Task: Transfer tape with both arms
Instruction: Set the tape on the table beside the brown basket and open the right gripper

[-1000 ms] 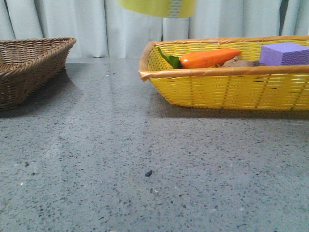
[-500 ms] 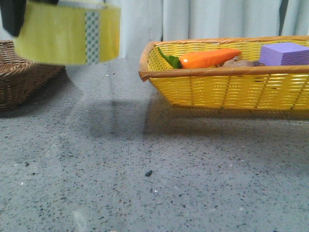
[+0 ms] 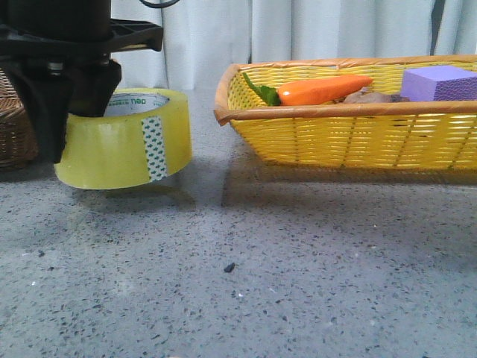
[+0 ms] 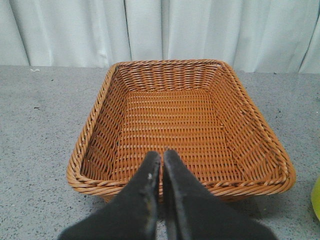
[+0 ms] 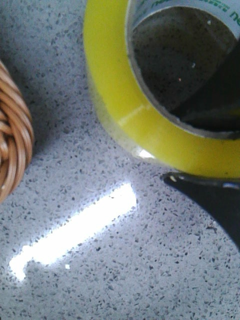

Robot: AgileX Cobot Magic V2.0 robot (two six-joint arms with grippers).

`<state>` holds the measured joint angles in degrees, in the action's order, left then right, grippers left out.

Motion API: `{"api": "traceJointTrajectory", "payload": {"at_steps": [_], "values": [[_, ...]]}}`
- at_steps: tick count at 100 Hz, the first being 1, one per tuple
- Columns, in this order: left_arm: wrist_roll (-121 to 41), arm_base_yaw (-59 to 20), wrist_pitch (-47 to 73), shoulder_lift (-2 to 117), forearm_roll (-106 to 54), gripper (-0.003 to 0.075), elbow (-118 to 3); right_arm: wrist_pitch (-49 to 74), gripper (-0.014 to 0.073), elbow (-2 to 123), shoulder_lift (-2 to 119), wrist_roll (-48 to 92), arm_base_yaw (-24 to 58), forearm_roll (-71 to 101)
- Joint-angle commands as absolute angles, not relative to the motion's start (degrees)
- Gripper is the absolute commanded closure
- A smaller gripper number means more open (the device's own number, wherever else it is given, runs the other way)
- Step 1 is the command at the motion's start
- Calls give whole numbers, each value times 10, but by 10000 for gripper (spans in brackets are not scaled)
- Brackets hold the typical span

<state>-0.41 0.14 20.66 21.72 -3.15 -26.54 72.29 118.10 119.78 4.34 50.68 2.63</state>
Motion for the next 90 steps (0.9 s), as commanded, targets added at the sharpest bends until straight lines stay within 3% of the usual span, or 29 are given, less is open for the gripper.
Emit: {"api": "traceJointTrajectory", "payload": {"at_steps": [1,27,46,56,78,90], "values": [[0,2,167,226,-38,741,-286,719,612,1202,1166,52,503,18],[0,2,167,226,-38,741,-286,717,583,1202,1180,45,503,19],[0,2,167,226,-38,741,-286,717,398,1202,1180,45,503,19],[0,2,167,226,-38,741,-286,714,345,1202,1180,35,504,19],[-8,-2,167,226,-39,741,-296,722,349,1202,1145,35,504,11],[-48,-32,164,226,-44,741,-313,723,434,1202,1101,35,504,0]]}}
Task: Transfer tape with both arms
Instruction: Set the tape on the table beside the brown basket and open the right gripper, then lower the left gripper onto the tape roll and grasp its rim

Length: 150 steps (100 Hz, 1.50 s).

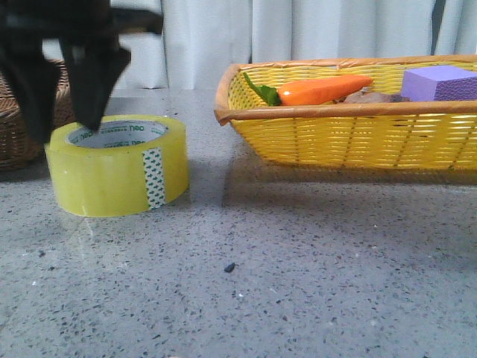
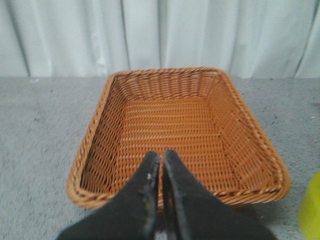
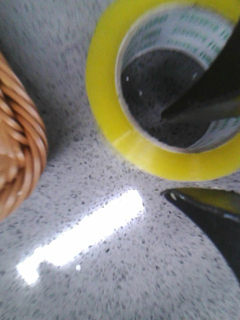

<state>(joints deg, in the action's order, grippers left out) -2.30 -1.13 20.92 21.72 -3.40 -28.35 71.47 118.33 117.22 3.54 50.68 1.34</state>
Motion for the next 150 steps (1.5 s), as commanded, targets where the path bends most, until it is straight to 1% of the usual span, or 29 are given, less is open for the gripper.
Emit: {"api": "traceJointTrajectory", "payload": {"at_steps": [1,7,8,9,14,19,35,41,48,53,55,60,65,70,90,118,135,150], "values": [[-51,-34,164,226,-44,741,-314,723,450,1202,1096,35,504,0],[-67,-56,164,226,-51,740,-319,725,521,1202,1073,35,504,-9],[-69,-61,164,226,-53,740,-321,725,547,1202,1067,35,504,-13],[-69,-61,164,226,-53,740,-321,725,547,1202,1064,35,504,-14],[-70,-84,165,226,-53,740,-326,725,612,1202,1041,35,504,-29],[-70,-104,165,227,-53,740,-330,725,659,1202,1023,35,504,-39],[-70,-166,160,233,-54,737,-341,725,667,1202,951,34,504,-59],[-70,-189,160,245,-54,713,-348,725,667,1202,928,28,504,-73],[-70,-215,160,264,-54,633,-356,725,667,1202,901,21,504,-96],[-70,-234,160,280,-54,531,-361,725,667,1202,881,19,504,-108],[-70,-241,160,287,-54,503,-365,725,667,1202,875,19,504,-114],[-70,-258,160,305,-54,395,-372,725,667,1202,857,17,504,-125],[-70,-273,160,324,-54,329,-381,725,667,1202,841,12,504,-137],[-70,-288,161,345,-54,299,-391,722,667,1201,826,4,504,-147],[-70,-341,173,440,-54,300,-435,675,667,1158,758,-26,504,-198],[-70,-401,208,578,-64,300,-490,598,667,992,645,-91,504,-261],[-70,-411,210,647,-65,300,-510,587,668,900,593,-116,504,-277],[-70,-411,214,697,-70,300,-517,580,668,860,570,-135,504,-277]]}}
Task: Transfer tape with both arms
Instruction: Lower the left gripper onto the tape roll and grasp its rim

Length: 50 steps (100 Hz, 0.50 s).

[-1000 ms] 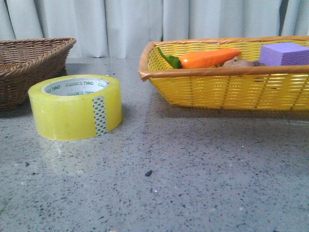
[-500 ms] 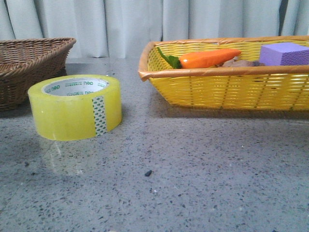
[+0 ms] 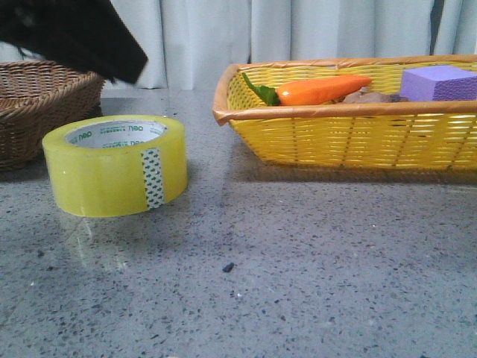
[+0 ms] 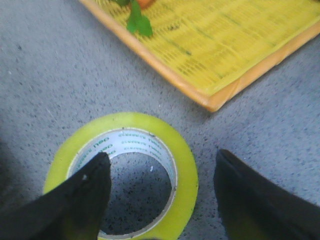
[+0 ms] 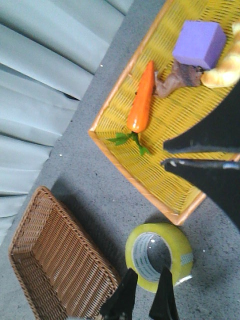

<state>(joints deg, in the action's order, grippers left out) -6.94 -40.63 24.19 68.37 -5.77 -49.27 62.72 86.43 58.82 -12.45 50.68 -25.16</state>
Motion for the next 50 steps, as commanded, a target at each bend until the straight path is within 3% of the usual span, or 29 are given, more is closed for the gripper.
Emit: {"api": "traceJointTrajectory", "payload": {"at_steps": [1,50], "values": [[-70,-411,216,699,-73,300,-519,580,668,860,570,-135,504,-277],[-74,-411,260,796,-80,300,-549,571,668,854,564,-136,504,-277]]}}
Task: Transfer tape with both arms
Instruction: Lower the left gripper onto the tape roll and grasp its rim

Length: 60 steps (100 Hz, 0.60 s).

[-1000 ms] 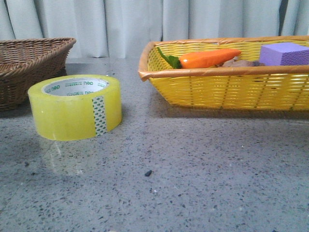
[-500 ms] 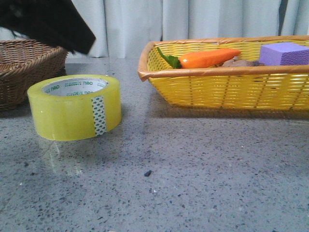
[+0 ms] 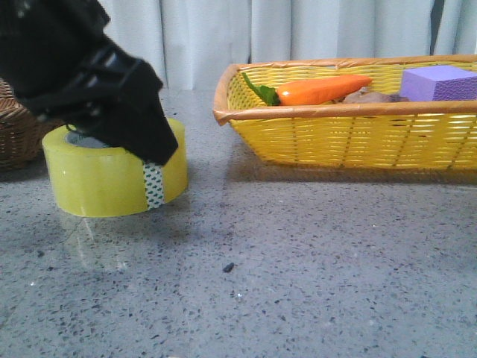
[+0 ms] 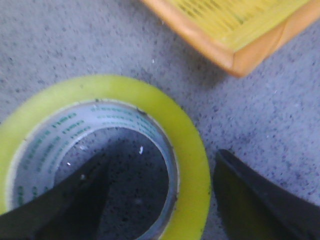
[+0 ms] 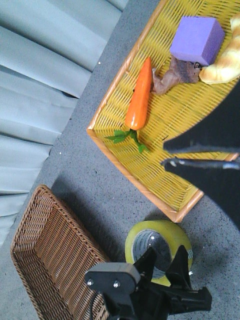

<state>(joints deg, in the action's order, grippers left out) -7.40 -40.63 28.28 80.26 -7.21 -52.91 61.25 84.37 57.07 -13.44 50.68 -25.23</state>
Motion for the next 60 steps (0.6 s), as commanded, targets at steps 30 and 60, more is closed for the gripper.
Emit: {"api": "traceJointTrajectory", "payload": {"at_steps": [30,60], "values": [[-74,-411,262,821,-79,318,-549,571,668,854,564,-136,504,-277],[-74,-411,261,821,-79,528,-549,577,668,854,564,-136,504,-277]]}}
